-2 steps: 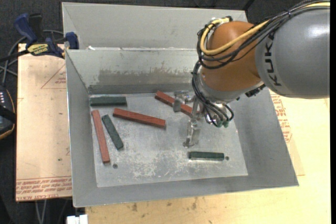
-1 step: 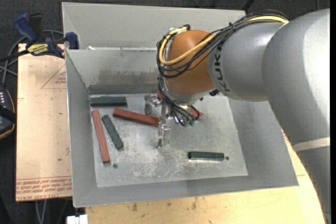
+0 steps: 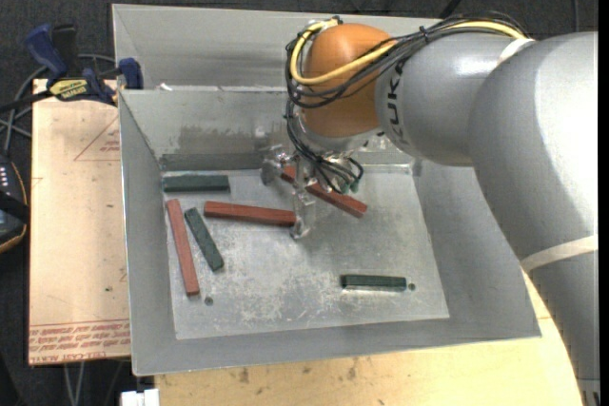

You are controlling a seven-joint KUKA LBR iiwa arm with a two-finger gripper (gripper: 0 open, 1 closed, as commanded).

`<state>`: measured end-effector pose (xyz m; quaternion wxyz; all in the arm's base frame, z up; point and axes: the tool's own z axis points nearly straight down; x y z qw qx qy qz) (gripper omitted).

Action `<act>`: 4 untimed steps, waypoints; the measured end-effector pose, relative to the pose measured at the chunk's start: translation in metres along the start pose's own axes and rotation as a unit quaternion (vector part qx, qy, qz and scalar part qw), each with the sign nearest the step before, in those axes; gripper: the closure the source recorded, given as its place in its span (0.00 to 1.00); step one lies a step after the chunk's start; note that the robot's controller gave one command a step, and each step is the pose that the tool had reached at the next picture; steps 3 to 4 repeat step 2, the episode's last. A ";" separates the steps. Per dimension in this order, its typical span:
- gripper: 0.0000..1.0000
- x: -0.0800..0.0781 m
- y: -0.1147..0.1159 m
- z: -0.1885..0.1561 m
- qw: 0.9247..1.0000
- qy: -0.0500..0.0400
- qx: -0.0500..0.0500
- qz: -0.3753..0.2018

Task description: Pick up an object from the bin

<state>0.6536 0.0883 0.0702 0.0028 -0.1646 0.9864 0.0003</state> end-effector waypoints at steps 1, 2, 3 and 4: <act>1.00 0.000 0.000 -0.001 1.000 0.000 -0.001 0.000; 1.00 0.036 -0.013 -0.139 1.000 -0.003 0.001 -0.016; 1.00 0.036 -0.013 -0.139 1.000 -0.003 0.001 -0.016; 1.00 0.036 -0.013 -0.139 1.000 -0.003 0.001 -0.016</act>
Offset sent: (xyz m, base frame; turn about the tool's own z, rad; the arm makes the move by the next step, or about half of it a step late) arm 0.0000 0.0000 0.0000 0.0000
